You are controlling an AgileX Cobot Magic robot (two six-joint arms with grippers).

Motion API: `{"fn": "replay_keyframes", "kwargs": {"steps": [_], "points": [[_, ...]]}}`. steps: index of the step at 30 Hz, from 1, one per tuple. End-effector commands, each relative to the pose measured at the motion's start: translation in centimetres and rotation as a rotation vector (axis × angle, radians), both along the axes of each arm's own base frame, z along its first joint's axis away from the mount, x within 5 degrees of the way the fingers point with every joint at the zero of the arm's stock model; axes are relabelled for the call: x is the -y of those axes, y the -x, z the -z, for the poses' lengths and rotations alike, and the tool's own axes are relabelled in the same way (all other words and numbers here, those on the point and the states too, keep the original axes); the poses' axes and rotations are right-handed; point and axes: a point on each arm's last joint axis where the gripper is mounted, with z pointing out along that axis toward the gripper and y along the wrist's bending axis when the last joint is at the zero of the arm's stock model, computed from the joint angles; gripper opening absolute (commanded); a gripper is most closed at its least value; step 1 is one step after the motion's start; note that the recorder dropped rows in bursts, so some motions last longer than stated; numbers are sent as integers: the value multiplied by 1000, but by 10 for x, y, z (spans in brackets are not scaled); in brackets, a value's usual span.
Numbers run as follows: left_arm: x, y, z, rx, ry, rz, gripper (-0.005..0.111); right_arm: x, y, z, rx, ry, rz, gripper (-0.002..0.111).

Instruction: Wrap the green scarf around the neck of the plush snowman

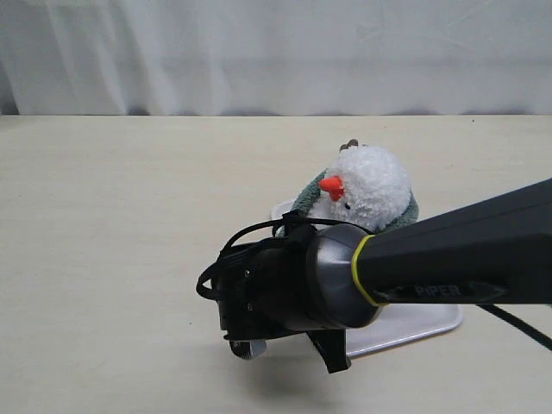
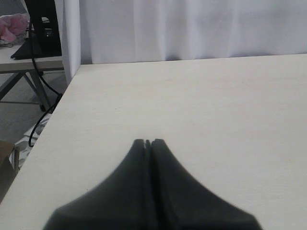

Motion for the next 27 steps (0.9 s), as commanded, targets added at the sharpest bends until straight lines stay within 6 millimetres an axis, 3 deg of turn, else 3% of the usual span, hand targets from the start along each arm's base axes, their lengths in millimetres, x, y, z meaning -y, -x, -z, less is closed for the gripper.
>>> {"fn": "replay_keyframes", "kwargs": {"steps": [1, 15, 20, 27], "points": [[0, 0, 0, 12, -1, -1, 0, 0, -3, -3, 28, 11, -13, 4], [0, 0, 0, 12, -1, -1, 0, -8, -3, -24, 85, -44, -39, 4], [0, 0, 0, 12, -1, -1, 0, -8, -8, -37, 193, -104, -20, 4], [0, 0, 0, 12, -1, -1, 0, -12, -13, -35, 205, -219, -8, 4]]}}
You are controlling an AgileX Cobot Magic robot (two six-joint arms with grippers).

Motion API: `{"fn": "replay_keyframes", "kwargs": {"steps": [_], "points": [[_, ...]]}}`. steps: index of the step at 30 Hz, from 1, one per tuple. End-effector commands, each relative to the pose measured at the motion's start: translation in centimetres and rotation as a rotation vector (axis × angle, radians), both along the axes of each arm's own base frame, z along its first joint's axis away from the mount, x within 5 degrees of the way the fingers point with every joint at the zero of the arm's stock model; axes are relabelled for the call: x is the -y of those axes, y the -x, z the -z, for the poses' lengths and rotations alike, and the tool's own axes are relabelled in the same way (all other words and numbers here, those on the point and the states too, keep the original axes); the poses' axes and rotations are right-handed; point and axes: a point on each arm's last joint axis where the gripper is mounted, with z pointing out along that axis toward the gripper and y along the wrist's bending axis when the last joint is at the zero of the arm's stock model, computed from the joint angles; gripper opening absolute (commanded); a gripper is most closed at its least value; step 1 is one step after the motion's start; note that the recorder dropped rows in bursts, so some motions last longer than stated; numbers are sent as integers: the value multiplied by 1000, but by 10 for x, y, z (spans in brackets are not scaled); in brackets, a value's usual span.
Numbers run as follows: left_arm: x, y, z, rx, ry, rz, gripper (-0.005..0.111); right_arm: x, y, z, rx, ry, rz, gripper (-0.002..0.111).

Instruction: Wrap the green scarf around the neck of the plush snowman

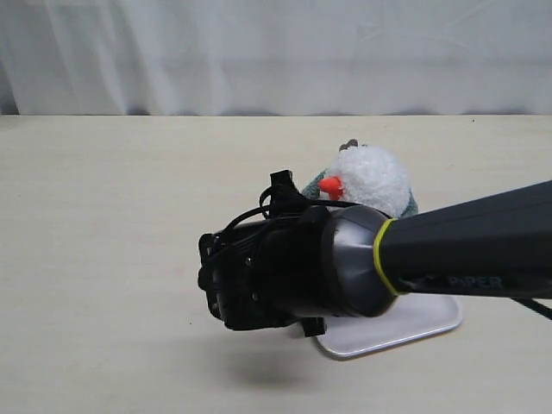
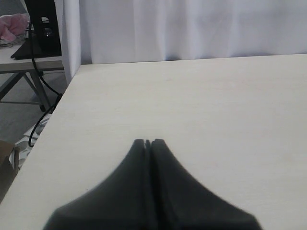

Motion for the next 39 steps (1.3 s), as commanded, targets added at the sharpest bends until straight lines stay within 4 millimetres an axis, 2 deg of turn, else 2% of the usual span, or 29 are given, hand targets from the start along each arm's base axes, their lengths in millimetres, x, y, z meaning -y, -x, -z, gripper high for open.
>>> {"fn": "replay_keyframes", "kwargs": {"steps": [1, 6, 10, 16, 19, 23, 25, 27, 30, 33, 36, 39], "points": [[0, 0, 0, 12, -1, -1, 0, -3, -5, -3, 19, -108, 21, 4], [0, 0, 0, 12, -1, -1, 0, -3, -5, -3, 40, -165, 75, 4], [0, 0, 0, 12, -1, -1, 0, -3, -2, -13, 42, -281, 139, 4], [0, 0, 0, 12, -1, -1, 0, 1, 6, -60, 104, -555, 227, 7], [0, 0, 0, 12, -1, -1, 0, 10, 12, -91, 154, -670, 269, 23], [0, 0, 0, 12, -1, -1, 0, 29, 22, -124, 212, -801, 394, 58], [0, 0, 0, 12, -1, -1, 0, 40, 26, -137, 260, -865, 489, 76], [0, 0, 0, 12, -1, -1, 0, 52, 25, -145, 316, -901, 590, 85], [0, 0, 0, 12, -1, -1, 0, 71, 17, -147, 325, -940, 735, 85], [0, 0, 0, 12, -1, -1, 0, 89, -3, -138, 186, -1029, 849, 85], [0, 0, 0, 12, -1, -1, 0, 107, -22, -134, 48, -1137, 905, 85], [0, 0, 0, 12, -1, -1, 0, 127, -38, -134, 24, -1203, 928, 85]]}}
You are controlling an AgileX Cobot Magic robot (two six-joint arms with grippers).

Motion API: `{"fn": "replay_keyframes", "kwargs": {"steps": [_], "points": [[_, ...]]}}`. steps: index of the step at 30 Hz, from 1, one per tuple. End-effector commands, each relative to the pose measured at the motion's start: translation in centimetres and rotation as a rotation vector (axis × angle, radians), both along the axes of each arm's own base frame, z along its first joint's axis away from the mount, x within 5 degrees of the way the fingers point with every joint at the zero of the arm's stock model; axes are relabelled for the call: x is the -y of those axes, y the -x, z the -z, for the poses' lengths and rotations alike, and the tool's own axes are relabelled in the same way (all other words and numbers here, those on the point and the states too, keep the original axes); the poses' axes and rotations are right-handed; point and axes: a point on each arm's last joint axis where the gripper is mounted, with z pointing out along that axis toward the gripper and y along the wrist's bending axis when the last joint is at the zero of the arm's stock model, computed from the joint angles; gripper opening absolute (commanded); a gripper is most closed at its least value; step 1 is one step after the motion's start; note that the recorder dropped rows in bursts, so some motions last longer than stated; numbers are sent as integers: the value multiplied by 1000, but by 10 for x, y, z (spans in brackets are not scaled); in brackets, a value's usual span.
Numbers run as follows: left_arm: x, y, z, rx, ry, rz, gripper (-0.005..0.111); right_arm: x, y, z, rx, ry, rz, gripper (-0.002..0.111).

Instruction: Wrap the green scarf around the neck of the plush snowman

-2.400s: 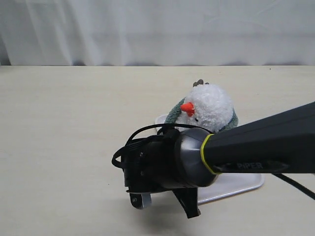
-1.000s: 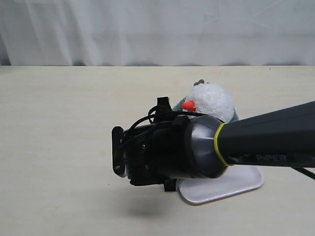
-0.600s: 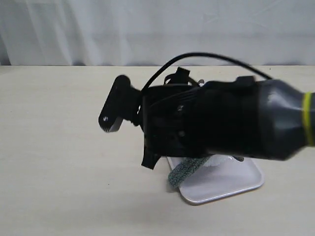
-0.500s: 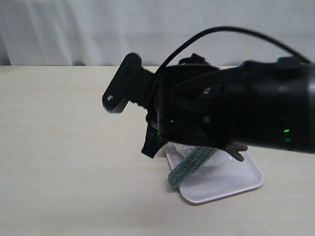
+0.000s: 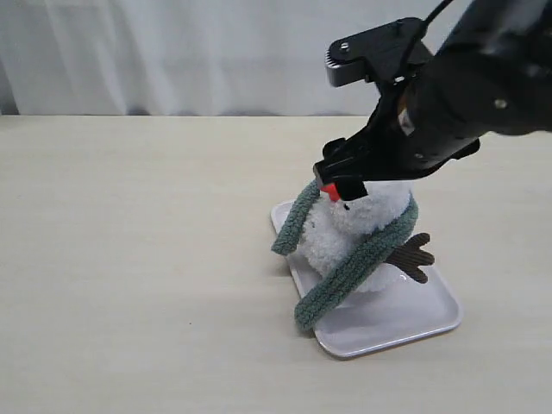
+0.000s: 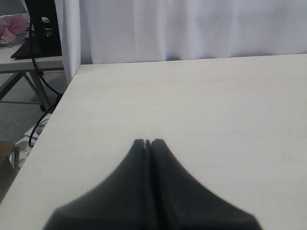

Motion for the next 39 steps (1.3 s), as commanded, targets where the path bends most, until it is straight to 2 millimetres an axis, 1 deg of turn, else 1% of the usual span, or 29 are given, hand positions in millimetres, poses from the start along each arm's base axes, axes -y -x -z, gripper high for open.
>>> {"fn": "replay_keyframes", "kwargs": {"steps": [1, 3, 6, 12, 17, 22, 23, 24, 27, 28, 29, 30, 32, 33, 34, 36, 37, 39], "points": [[0, 0, 0, 12, -1, -1, 0, 27, -22, -3, 5, -127, 5, 85], [0, 0, 0, 12, -1, -1, 0, 38, -28, -4, 13, -127, 39, 85], [0, 0, 0, 12, -1, -1, 0, 45, -32, 1, -11, -135, 48, 85], [0, 0, 0, 12, -1, -1, 0, 30, -37, 23, -124, -178, -67, 85], [0, 0, 0, 12, -1, -1, 0, 27, -46, 42, -160, -161, -69, 85], [0, 0, 0, 12, -1, -1, 0, 25, -49, 52, -186, -146, -75, 84], [0, 0, 0, 12, -1, -1, 0, 25, -49, 52, -185, -139, -86, 82], [0, 0, 0, 12, -1, -1, 0, 25, -49, 52, -183, -126, -110, 73], [0, 0, 0, 12, -1, -1, 0, 25, -49, 52, -186, -101, -149, 52], [0, 0, 0, 12, -1, -1, 0, 25, -48, 53, -194, -93, -174, 36], [0, 0, 0, 12, -1, -1, 0, 24, -47, 53, -197, -88, -192, 28], [0, 0, 0, 12, -1, -1, 0, 22, -46, 53, -206, -73, -268, 14], [0, 0, 0, 12, -1, -1, 0, 17, -44, 53, -206, -71, -395, 4], [0, 0, 0, 12, -1, -1, 0, 15, -42, 53, -205, -60, -466, 4], [0, 0, 0, 12, -1, -1, 0, 12, -41, 52, -199, -46, -573, 4], [0, 0, 0, 12, -1, -1, 0, 11, -40, 52, -193, -22, -640, 4], [0, 0, 0, 12, -1, -1, 0, 11, -39, 53, -190, 24, -722, 4], [0, 0, 0, 12, -1, -1, 0, 12, -36, 54, -181, 145, -942, 4]]}}
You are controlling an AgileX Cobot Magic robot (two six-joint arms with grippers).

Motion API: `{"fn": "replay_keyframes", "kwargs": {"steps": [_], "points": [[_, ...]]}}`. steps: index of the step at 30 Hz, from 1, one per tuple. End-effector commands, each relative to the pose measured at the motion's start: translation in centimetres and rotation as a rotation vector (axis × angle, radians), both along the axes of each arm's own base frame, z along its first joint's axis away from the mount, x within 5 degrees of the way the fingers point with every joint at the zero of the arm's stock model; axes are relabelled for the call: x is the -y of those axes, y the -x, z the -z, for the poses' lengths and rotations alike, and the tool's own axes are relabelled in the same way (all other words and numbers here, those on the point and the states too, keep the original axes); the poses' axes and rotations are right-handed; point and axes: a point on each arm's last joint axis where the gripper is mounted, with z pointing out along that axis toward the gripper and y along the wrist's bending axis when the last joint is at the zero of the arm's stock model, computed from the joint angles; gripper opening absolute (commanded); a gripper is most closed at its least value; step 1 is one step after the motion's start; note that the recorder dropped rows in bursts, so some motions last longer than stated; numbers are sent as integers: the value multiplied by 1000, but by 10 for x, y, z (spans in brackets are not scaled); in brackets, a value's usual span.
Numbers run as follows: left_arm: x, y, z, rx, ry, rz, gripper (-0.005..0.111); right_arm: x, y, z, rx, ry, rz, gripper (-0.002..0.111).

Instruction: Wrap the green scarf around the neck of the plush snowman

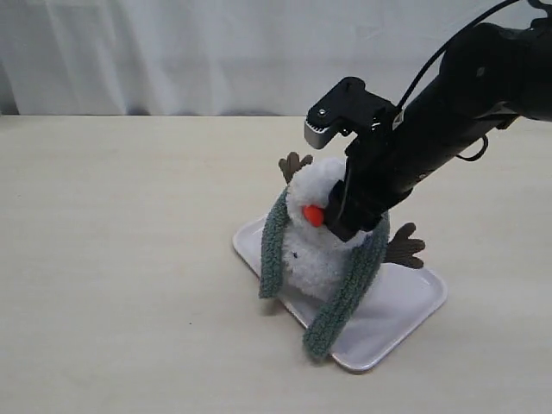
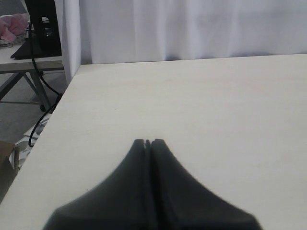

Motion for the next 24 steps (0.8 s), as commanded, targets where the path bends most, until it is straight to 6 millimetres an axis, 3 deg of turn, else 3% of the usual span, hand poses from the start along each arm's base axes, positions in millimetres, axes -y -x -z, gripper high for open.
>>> {"fn": "replay_keyframes", "kwargs": {"steps": [1, 4, 7, 12, 17, 24], "points": [[0, 0, 0, 12, -1, -1, 0, 2, 4, 1, 70, 138, -377, 4], [0, 0, 0, 12, -1, -1, 0, 1, 2, 1, 142, 190, -534, 4], [0, 0, 0, 12, -1, -1, 0, 2, -5, -1, 226, 235, -548, 4], [0, 0, 0, 12, -1, -1, 0, 13, -7, 5, 214, 407, -662, 4], [0, 0, 0, 12, -1, -1, 0, 14, -9, 4, 263, 463, -754, 4], [0, 0, 0, 12, -1, -1, 0, 11, -13, 2, 288, 402, -644, 4]]}}
